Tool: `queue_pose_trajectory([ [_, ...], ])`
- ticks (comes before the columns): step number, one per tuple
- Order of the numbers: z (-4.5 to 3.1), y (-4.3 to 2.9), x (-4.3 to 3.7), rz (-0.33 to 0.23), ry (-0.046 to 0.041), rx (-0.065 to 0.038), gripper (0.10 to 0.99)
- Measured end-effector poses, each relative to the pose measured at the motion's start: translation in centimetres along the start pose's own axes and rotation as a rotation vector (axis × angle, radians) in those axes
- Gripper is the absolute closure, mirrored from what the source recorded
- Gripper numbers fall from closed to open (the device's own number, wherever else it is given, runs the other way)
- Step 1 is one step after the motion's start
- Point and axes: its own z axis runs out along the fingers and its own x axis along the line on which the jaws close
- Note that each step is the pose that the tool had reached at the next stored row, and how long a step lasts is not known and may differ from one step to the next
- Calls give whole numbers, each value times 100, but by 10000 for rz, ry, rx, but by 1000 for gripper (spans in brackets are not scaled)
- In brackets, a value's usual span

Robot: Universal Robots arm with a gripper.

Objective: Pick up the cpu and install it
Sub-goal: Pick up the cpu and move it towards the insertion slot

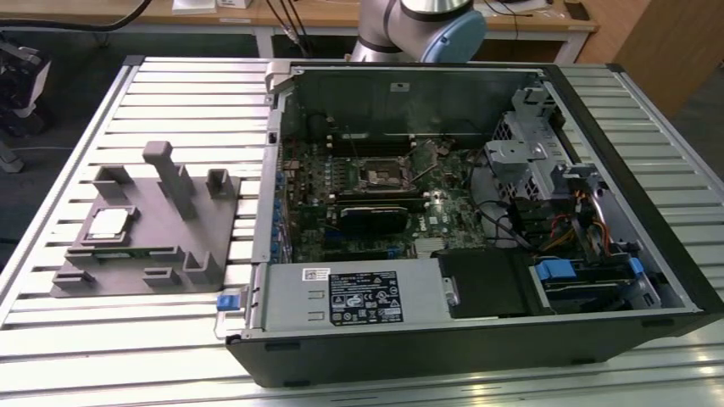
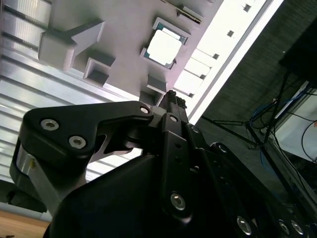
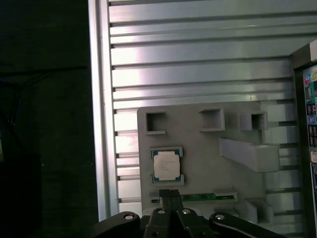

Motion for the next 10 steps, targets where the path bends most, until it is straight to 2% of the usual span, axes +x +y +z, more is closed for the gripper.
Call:
queue_pose_trajectory([
  [10,95,-7,-5,-2,-6,-7,980],
])
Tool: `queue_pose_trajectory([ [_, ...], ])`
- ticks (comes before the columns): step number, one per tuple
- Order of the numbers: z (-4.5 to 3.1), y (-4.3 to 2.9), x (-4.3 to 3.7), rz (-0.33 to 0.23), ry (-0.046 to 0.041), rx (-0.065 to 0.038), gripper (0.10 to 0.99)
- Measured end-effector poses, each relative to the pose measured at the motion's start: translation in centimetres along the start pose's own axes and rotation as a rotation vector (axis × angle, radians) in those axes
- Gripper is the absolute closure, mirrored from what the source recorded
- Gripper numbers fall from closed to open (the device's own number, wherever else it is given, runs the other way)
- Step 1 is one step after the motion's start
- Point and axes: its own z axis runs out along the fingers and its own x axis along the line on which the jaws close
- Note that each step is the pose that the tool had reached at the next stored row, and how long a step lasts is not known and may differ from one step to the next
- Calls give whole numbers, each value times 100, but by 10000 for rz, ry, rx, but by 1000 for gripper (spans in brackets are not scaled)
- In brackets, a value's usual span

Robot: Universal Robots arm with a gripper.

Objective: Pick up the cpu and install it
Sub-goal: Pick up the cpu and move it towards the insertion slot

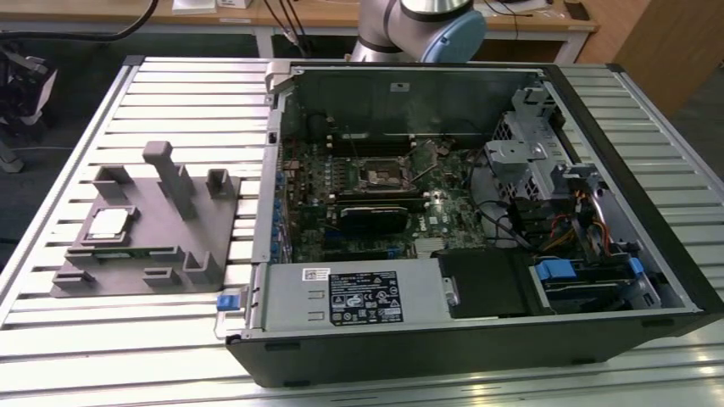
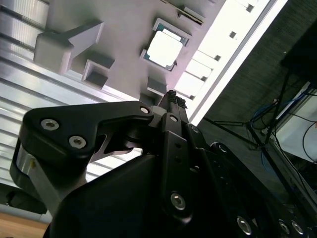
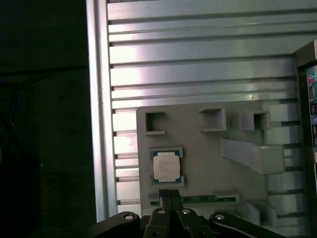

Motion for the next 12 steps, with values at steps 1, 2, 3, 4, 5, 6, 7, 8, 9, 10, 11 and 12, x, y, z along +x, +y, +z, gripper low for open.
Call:
queue_pose_trajectory([
  [1,14,0,0,0,-1,0,980],
  [2,26,-1,0,0,-4,0,980],
  [3,40,-2,-1,0,-6,0,980],
  [4,53,-3,-1,-1,-17,-1,980],
  [5,65,-3,-1,-2,-30,-2,980],
  [6,76,-4,-1,-3,-48,-4,980],
  [7,87,-4,-1,-4,-66,-5,980],
  [8,97,-4,-1,-3,-84,-6,980],
  [9,110,-5,-1,-5,-106,-8,980],
  [10,121,-5,-1,-6,-130,-10,973],
  [11,132,-5,-2,-10,-157,-11,922],
  [12,143,-4,-7,-19,-175,-12,922],
])
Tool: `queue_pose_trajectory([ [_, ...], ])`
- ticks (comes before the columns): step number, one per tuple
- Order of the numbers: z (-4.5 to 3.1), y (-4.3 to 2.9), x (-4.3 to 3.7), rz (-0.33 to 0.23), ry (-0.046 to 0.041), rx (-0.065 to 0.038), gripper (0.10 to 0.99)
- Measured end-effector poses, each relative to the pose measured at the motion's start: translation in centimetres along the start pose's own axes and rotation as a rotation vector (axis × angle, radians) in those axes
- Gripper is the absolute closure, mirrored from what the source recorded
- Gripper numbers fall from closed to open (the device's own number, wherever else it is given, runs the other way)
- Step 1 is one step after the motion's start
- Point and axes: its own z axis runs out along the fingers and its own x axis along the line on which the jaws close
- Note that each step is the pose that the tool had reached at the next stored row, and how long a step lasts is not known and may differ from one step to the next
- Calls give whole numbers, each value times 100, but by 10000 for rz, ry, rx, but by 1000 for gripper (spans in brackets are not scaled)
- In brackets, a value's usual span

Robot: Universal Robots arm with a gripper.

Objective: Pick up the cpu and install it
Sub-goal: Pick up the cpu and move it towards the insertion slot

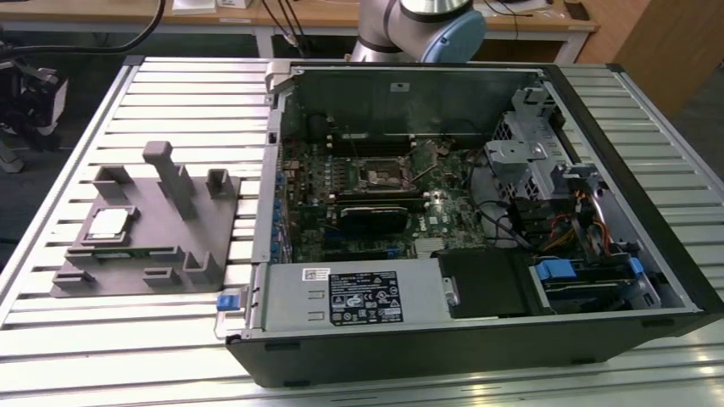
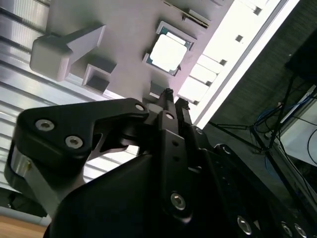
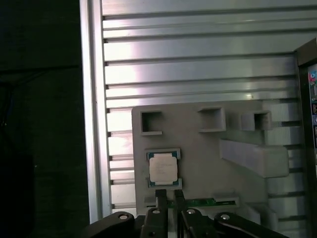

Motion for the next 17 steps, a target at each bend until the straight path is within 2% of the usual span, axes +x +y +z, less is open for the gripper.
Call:
queue_pose_trajectory([
  [1,13,1,-6,-10,-17,1,922],
  [2,27,2,-11,-16,-32,2,796],
  [3,46,1,-17,-22,-43,3,796],
  [5,80,1,-32,-51,-43,13,678],
  [6,101,2,-38,-104,-44,16,678],
  [8,137,1,-43,-206,-42,25,561],
  [10,173,-1,-44,-285,-39,43,561],
  [12,209,-3,-44,-321,-37,53,447],
  [13,226,-4,-44,-328,-37,61,447],
  [14,244,-4,-43,-331,-37,67,388],
  [15,260,-5,-43,-333,-37,74,388],
  [16,276,-6,-43,-336,-37,78,325],
  [17,291,-6,-43,-338,-39,81,325],
])
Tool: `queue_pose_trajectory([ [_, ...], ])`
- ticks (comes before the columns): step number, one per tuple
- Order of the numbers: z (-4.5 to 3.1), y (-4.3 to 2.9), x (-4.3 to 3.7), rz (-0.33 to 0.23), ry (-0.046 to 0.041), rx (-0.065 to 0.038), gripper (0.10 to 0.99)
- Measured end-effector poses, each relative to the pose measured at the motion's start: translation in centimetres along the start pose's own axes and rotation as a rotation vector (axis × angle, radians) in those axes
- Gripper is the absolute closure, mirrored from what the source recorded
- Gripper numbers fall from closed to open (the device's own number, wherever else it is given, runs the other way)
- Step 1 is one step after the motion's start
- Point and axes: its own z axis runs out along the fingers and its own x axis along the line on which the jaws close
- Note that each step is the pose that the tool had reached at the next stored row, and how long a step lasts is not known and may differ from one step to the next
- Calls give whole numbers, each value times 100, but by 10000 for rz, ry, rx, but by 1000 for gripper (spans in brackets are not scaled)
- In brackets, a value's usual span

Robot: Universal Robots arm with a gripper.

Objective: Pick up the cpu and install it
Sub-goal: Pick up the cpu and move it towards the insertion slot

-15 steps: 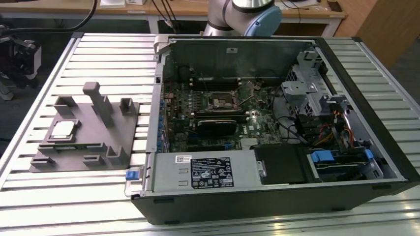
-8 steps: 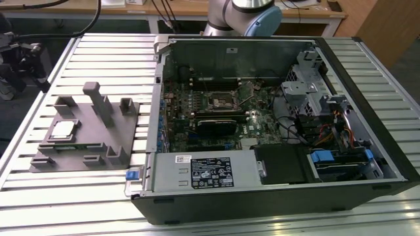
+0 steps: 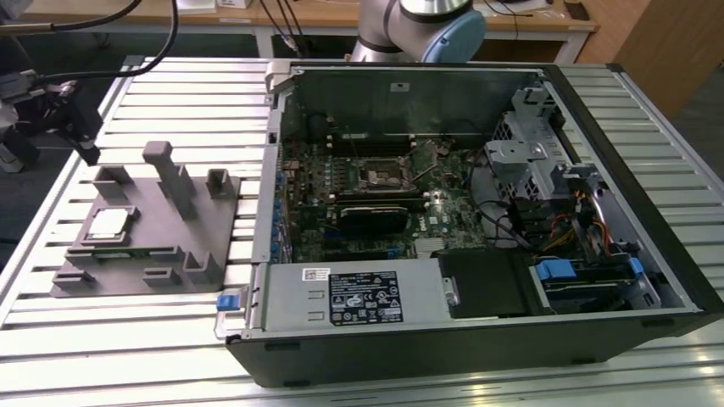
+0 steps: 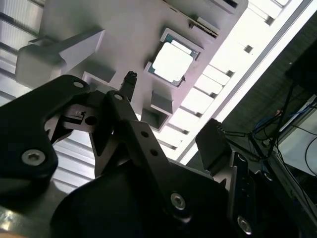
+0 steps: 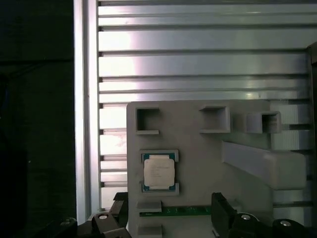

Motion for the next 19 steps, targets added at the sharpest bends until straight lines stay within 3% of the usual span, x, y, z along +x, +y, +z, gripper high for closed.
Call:
queue_pose_trajectory([
  [19,230,-45,-1,-9,2,7,325],
])
